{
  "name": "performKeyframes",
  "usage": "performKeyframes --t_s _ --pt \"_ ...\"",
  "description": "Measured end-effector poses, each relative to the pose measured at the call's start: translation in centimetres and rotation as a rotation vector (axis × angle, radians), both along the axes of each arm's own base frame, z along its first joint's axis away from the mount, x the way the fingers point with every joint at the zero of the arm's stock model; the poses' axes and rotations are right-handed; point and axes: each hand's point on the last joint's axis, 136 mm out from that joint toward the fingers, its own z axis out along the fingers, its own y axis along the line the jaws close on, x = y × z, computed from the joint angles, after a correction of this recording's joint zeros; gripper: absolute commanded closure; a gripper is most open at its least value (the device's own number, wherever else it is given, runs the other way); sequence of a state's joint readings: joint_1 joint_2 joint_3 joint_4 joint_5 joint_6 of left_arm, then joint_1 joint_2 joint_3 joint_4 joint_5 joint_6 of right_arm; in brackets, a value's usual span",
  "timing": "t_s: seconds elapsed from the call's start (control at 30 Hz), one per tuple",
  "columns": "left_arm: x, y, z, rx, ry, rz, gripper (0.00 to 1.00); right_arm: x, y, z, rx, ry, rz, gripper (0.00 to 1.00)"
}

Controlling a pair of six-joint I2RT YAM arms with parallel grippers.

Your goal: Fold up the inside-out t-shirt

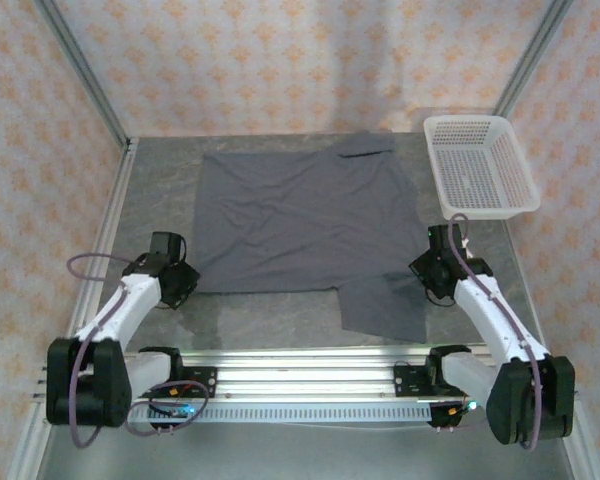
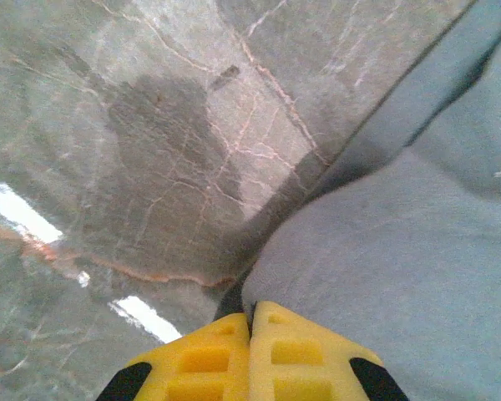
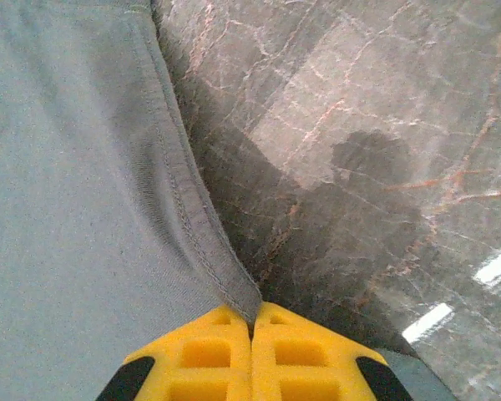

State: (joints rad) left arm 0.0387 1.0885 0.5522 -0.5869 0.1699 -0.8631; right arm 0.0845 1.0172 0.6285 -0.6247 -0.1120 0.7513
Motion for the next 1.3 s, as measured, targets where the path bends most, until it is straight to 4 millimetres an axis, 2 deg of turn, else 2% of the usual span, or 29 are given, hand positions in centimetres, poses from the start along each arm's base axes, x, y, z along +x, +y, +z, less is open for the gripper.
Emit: performKeyframes --t_s 0.17,0.3,0.4,0.6,0.7,0.8,0.87,0.97,1.03,1.13,1.3 --pt "-1.0 0.0 2.3 0.007 -0.097 0.001 1.00 -1.4 -0.5 -0.3 -0.007 -0.013 -0.036 1.00" --pt "-2.7 -0.1 1.6 0.012 -0.065 -0.011 1.00 -3.5 -0.7 -2.7 0.000 0.045 -0.061 1.00" --pt "-3.6 -0.4 0.9 0.013 -0.030 -0.038 1.00 -4.4 -0.7 -3.5 0.006 0.083 -0.065 1.00" --pt "-3.5 -1.3 1.5 0.006 -0.078 -0.079 1.00 -3.8 -0.2 -2.4 0.030 0.039 -0.056 1.00" --pt "-3.0 -1.2 2.3 0.014 -0.113 -0.080 1.00 -2.5 0.1 -0.7 0.044 -0.002 -0.049 1.00" --pt "-1.4 -0.8 4.1 0.043 -0.138 -0.081 1.00 -0.1 0.2 1.6 0.039 -0.048 -0.042 1.00" --pt "0.5 -0.5 5.8 0.070 -0.157 -0.094 1.00 1.9 0.1 3.1 0.021 -0.075 -0.037 1.00" --pt "4.8 -0.6 8.0 0.090 -0.191 -0.131 1.00 5.2 -0.1 4.4 -0.007 -0.103 -0.034 1.00" --pt "7.5 -0.8 8.8 0.098 -0.207 -0.153 1.00 7.0 -0.1 4.5 -0.016 -0.105 -0.032 1.00" --pt "10.6 -0.9 9.0 0.120 -0.223 -0.177 1.00 9.4 0.1 3.9 -0.021 -0.101 -0.026 1.00" --pt "12.5 -0.1 6.8 0.177 -0.167 -0.188 1.00 12.6 0.3 2.8 -0.030 -0.079 -0.020 1.00"
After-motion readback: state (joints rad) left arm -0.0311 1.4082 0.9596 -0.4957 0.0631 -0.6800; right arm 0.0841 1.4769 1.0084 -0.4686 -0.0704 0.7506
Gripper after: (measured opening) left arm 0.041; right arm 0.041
